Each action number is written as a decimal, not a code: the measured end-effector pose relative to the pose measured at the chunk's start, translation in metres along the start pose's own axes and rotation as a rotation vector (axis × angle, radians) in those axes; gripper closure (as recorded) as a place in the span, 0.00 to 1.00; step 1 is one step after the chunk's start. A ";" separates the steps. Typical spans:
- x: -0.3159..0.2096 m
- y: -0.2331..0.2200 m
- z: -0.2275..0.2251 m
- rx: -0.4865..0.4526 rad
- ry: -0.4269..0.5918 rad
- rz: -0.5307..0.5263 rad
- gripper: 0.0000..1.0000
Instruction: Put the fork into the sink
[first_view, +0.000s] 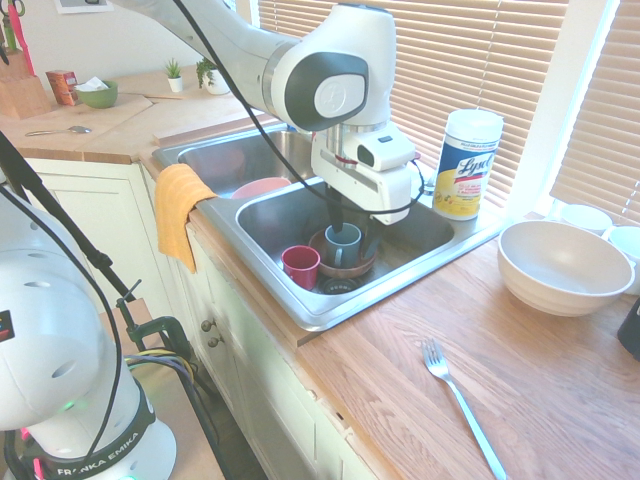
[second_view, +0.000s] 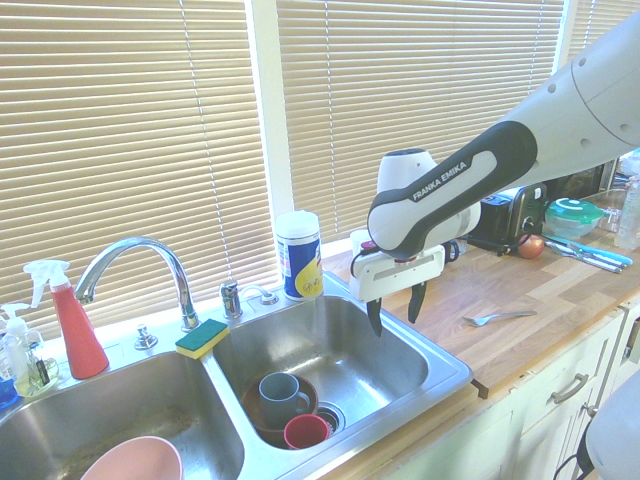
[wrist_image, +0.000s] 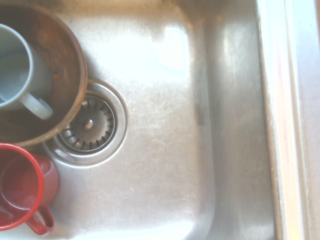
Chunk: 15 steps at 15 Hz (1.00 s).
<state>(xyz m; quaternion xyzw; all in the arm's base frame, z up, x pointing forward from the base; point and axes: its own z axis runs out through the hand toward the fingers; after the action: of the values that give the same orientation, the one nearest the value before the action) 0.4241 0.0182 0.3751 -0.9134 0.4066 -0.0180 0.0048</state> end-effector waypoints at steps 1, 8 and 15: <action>0.000 0.000 0.000 0.000 0.000 0.000 0.00; 0.046 0.051 -0.004 -0.001 -0.044 -0.349 0.00; 0.128 0.155 -0.029 -0.007 -0.118 -0.752 0.00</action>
<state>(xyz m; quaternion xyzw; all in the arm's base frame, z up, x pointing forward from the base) 0.3938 -0.1807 0.4044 -0.9983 0.0419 0.0354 0.0180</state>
